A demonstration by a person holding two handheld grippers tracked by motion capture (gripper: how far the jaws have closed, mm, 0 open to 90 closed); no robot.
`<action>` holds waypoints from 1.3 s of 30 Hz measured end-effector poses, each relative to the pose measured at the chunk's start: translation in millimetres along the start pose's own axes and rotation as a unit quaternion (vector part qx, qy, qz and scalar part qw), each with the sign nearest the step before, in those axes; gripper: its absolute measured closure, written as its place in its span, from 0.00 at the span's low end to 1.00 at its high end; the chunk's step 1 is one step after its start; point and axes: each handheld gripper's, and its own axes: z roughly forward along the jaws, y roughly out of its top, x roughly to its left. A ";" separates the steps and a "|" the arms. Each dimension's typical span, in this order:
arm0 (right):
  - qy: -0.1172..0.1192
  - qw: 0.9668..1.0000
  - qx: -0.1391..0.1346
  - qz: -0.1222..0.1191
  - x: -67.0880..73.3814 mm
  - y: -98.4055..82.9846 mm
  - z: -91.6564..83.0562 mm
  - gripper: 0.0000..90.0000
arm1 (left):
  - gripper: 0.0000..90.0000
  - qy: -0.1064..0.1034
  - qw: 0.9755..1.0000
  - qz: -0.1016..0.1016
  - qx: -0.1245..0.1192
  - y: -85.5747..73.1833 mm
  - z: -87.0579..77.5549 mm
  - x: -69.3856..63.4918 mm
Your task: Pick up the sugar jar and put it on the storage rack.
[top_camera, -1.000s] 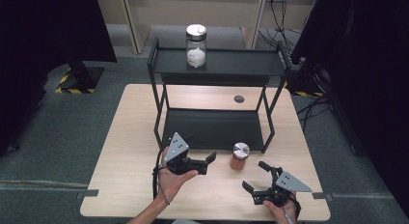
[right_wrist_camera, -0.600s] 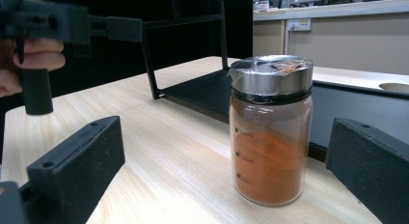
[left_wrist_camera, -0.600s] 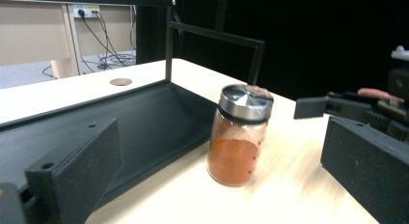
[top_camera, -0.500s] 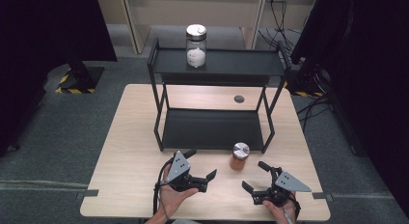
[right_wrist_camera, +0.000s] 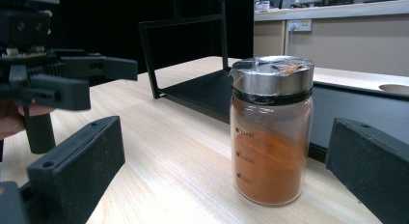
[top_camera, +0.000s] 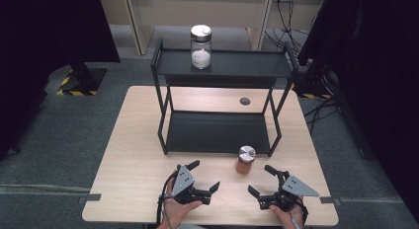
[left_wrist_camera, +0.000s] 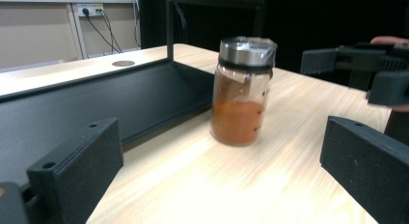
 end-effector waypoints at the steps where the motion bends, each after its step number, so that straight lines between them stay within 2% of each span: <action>1: 0.001 1.000 0.000 -0.001 0.3 0.1 -0.2 0.00 | 0.01 -0.002 1.000 0.002 0.002 -1.9 -1.0 -0.6; 4: 0.001 1.000 0.001 -0.002 0.5 0.2 -0.5 0.00 | 0.01 -0.006 1.000 -0.005 0.004 -5.5 -2.8 -3.8; 7: 0.000 1.000 0.001 -0.002 0.7 0.4 -1.0 0.00 | 0.01 -0.005 1.000 0.001 0.006 -7.5 -4.7 -7.4; 11: 0.000 1.000 0.000 -0.005 0.7 0.0 -1.1 0.00 | 0.01 -0.007 1.000 -0.006 0.002 -11.3 -10.5 -10.3; 39: 0.004 1.000 0.002 -0.004 -2.0 -1.4 0.0 0.00 | 0.01 0.005 1.000 0.000 0.000 -12.7 -9.4 -12.5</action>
